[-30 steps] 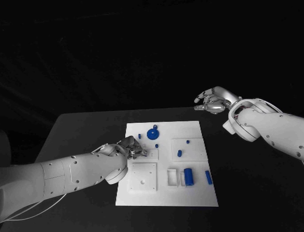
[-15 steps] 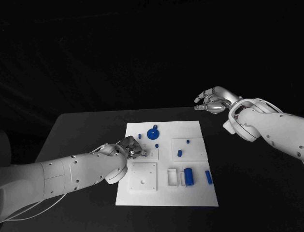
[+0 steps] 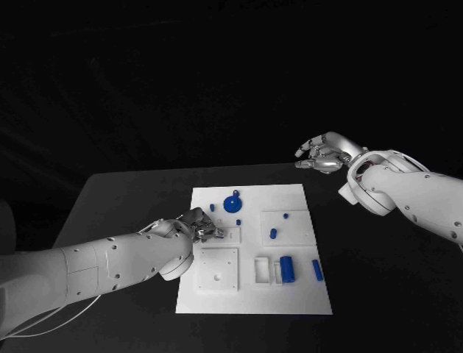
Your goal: Assemble the parts on the task board
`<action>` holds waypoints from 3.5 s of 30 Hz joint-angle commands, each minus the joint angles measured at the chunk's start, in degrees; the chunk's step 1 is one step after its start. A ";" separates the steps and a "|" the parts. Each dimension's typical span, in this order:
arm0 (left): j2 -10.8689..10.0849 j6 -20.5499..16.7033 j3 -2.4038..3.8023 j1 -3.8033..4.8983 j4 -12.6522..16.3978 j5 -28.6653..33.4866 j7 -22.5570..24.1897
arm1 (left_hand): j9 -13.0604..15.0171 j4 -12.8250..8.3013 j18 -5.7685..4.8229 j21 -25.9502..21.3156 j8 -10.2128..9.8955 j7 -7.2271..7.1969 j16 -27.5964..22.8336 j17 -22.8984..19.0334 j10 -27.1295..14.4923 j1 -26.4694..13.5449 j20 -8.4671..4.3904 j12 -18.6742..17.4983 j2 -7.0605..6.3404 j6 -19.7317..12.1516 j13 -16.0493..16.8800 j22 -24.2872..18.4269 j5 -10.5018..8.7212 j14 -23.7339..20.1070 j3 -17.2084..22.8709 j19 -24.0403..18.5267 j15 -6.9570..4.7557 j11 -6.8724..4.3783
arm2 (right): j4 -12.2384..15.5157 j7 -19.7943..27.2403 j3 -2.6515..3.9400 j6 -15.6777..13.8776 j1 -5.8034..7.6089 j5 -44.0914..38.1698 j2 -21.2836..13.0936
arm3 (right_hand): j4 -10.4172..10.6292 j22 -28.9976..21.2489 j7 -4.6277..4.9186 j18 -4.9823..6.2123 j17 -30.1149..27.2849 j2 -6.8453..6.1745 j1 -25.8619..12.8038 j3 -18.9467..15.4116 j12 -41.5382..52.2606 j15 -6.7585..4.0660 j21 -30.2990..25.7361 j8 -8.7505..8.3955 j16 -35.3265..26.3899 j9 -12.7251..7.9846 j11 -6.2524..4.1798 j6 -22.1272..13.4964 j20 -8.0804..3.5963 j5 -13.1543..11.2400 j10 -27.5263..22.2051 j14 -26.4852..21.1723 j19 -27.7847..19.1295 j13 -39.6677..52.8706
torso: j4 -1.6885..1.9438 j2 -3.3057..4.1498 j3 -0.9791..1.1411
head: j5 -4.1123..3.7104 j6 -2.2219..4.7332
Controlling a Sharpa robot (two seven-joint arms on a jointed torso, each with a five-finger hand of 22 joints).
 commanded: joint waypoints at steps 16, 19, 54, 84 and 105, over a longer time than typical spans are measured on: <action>0.11 1.93 -0.28 -0.41 -0.08 0.81 -0.82 | -0.40 3.56 0.14 0.05 0.36 -1.81 0.36 -0.09 -0.84 -0.87 -6.05 0.39 -3.26 5.81 -0.33 -0.06 -1.19 0.88 0.38 -0.12 -1.27 -0.46 | -0.01 0.38 0.03 0.85 0.01 -0.09 0.15 | 0.25 1.01 0.42 6.54 0.08 -0.07 -0.53 -0.09 0.28 -0.01 -0.32 -0.22 -0.35 0.10 0.17 -0.15 -0.26 0.35 -0.27 0.55 0.08 -0.07 | 0.02 -0.01 -0.02 | -0.18 0.09; 0.08 1.80 -0.28 -0.41 -0.11 0.90 -0.77 | -0.43 3.99 0.16 0.05 0.41 -1.81 0.37 -0.10 -0.84 -0.95 -6.05 0.42 -3.50 5.79 -0.36 -0.05 -1.28 0.88 0.44 -0.11 -1.27 -0.47 | 0.00 0.36 0.03 0.86 0.01 -0.09 0.14 | 0.24 1.01 0.42 6.55 0.08 -0.06 -0.52 -0.09 0.28 -0.01 -0.32 -0.22 -0.35 0.11 0.17 -0.15 -0.26 0.36 -0.28 0.55 0.08 -0.07 | 0.02 -0.01 -0.02 | -0.18 0.06; -2.54 5.47 0.16 0.63 2.60 11.28 8.32 | -1.17 -1.26 -0.02 -0.24 0.87 -1.43 -0.22 -0.60 -1.39 2.14 -5.65 0.01 4.56 4.70 -1.70 0.15 -5.28 0.25 -0.18 -1.04 -0.93 -0.09 | 0.29 0.32 0.02 1.16 -0.04 -0.15 0.02 | 0.10 1.02 0.42 6.55 0.09 -0.05 -0.45 -0.13 0.33 -0.01 -0.32 -0.23 -0.38 0.17 0.16 -0.17 -0.27 0.43 -0.32 0.52 0.04 -0.14 | 0.11 -0.04 -0.10 | -0.44 0.63; -6.41 29.32 5.07 2.06 4.96 40.27 35.48 | -0.49 -2.19 -1.27 -4.15 -0.97 0.63 -4.40 -2.33 -6.01 0.78 -4.39 -4.62 7.55 -0.70 -3.96 -1.13 -8.68 -4.42 -2.92 -5.20 1.05 1.94 | 17.96 1.30 -2.40 2.25 -2.22 -8.02 -1.35 | -3.67 1.07 0.62 6.55 0.15 -0.23 2.72 0.04 0.65 0.17 -0.31 -0.53 -0.57 0.48 0.35 -0.60 -0.07 -5.45 -0.77 0.27 -0.47 -0.63 | 0.02 -0.03 -0.13 | -0.60 5.13; -6.51 31.34 5.07 2.05 5.58 40.92 35.78 | 0.71 -3.07 -1.72 -4.90 -2.39 1.44 -4.65 -2.40 -7.52 1.84 -4.20 -5.19 10.76 -3.51 -3.95 -1.06 -8.55 -5.87 -3.44 -6.47 1.75 2.67 | 21.58 2.01 -3.67 2.86 -2.53 -9.34 -1.59 | -4.32 1.07 0.84 6.55 0.19 -0.19 3.05 -0.07 0.82 0.37 -0.28 -0.95 -0.59 0.42 0.57 -1.22 0.16 -5.42 -0.96 0.22 -0.65 -0.81 | 0.08 0.02 -0.07 | -0.94 4.86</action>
